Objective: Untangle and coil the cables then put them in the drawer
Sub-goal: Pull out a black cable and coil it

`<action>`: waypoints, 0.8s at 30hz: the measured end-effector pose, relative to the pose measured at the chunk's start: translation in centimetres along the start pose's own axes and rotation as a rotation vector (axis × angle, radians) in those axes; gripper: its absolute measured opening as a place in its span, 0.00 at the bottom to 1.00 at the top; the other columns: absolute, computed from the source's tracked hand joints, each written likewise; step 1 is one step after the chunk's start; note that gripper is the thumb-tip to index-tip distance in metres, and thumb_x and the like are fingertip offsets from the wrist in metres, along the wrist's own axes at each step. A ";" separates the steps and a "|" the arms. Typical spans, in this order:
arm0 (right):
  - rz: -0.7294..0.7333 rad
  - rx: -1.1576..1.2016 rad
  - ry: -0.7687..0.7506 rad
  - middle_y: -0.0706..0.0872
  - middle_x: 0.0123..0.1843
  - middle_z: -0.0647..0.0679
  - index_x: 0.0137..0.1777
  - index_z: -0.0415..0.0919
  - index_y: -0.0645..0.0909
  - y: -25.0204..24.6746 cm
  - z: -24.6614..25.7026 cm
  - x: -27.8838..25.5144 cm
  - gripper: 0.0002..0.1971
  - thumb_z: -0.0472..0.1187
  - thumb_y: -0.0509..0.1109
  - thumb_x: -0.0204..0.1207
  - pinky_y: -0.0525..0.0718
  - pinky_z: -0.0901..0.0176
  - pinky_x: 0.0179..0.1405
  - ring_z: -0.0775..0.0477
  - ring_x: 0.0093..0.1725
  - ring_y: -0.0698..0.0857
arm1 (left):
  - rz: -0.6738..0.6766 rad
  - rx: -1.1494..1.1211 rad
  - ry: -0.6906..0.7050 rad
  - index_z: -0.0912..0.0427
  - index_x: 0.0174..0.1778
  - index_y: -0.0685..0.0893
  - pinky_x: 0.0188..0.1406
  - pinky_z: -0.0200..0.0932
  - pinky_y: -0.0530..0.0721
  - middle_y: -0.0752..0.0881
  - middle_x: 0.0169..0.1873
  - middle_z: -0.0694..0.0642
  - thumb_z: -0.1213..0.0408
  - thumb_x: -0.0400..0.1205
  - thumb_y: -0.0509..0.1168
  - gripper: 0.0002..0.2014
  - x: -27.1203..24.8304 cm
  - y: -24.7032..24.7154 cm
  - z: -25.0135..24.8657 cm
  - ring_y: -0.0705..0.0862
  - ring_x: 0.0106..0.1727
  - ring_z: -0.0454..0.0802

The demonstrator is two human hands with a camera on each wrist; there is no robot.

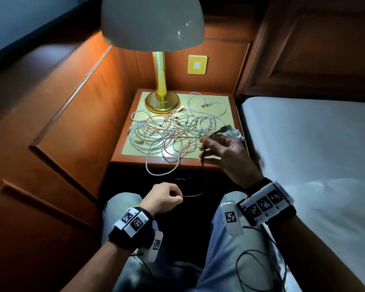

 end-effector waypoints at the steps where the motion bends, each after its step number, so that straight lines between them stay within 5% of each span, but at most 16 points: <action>1: 0.008 0.013 0.010 0.87 0.42 0.39 0.52 0.31 0.86 0.6 -0.5 -0.5 0.05 0.34 0.71 0.83 0.90 0.53 0.41 0.43 0.39 0.88 | -0.002 -0.009 -0.004 0.46 0.47 0.91 0.44 0.29 0.76 0.88 0.43 0.42 0.57 0.79 0.71 0.04 0.0 0.2 0.2 0.84 0.49 0.41; 4: 0.026 0.046 0.041 0.87 0.40 0.38 0.50 0.31 0.85 1.7 -2.2 -1.4 0.03 0.31 0.72 0.81 0.91 0.53 0.39 0.42 0.36 0.89 | -0.078 -0.213 0.010 0.43 0.48 0.91 0.51 0.30 0.79 0.91 0.46 0.43 0.59 0.81 0.71 0.06 0.2 -0.3 0.3 0.88 0.53 0.40; 7: 0.033 0.062 0.100 0.90 0.44 0.35 0.51 0.28 0.86 2.5 -4.3 -2.0 0.06 0.33 0.73 0.80 0.92 0.51 0.41 0.40 0.41 0.90 | -0.213 -0.654 0.086 0.49 0.51 0.92 0.53 0.37 0.80 0.92 0.45 0.46 0.59 0.87 0.67 0.08 -0.4 -2.1 -1.0 0.88 0.51 0.43; 10: 0.053 0.077 0.128 0.91 0.53 0.31 0.58 0.23 0.86 3.4 -6.2 -2.3 0.13 0.34 0.74 0.81 0.92 0.49 0.47 0.38 0.49 0.91 | -0.183 -0.924 0.160 0.54 0.56 0.91 0.57 0.45 0.85 0.93 0.50 0.52 0.59 0.90 0.60 0.13 -1.5 -3.5 -3.6 0.90 0.55 0.49; 16: 0.032 -0.037 0.128 0.91 0.44 0.37 0.53 0.27 0.89 3.4 -7.7 -1.8 0.07 0.31 0.71 0.83 0.93 0.48 0.46 0.46 0.41 0.89 | -0.211 -0.837 0.187 0.51 0.55 0.93 0.61 0.61 0.88 0.93 0.51 0.54 0.58 0.87 0.67 0.09 -1.2 -3.5 -4.1 0.90 0.56 0.55; 21: 0.027 -0.350 0.105 0.88 0.31 0.50 0.37 0.41 0.90 2.1 -8.1 -1.9 0.09 0.35 0.75 0.80 0.88 0.54 0.40 0.53 0.33 0.86 | -0.241 -0.674 0.183 0.49 0.50 0.92 0.34 0.42 0.84 0.92 0.40 0.47 0.59 0.85 0.70 0.06 -0.8 -3.3 -3.9 0.86 0.38 0.42; 24: -0.032 -0.348 0.104 0.86 0.36 0.47 0.44 0.40 0.83 0.8 -8.2 -1.8 0.06 0.35 0.79 0.77 0.90 0.47 0.42 0.47 0.34 0.87 | -0.246 -0.637 0.168 0.50 0.49 0.92 0.39 0.39 0.80 0.90 0.35 0.46 0.54 0.81 0.71 0.06 -0.4 -3.1 -3.5 0.84 0.35 0.41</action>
Point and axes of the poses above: each hand's wrist, its own x-axis towards the middle knuckle, its own y-axis out of the palm, z = x × y, the point moved 6 cm from there along x, towards the middle knuckle
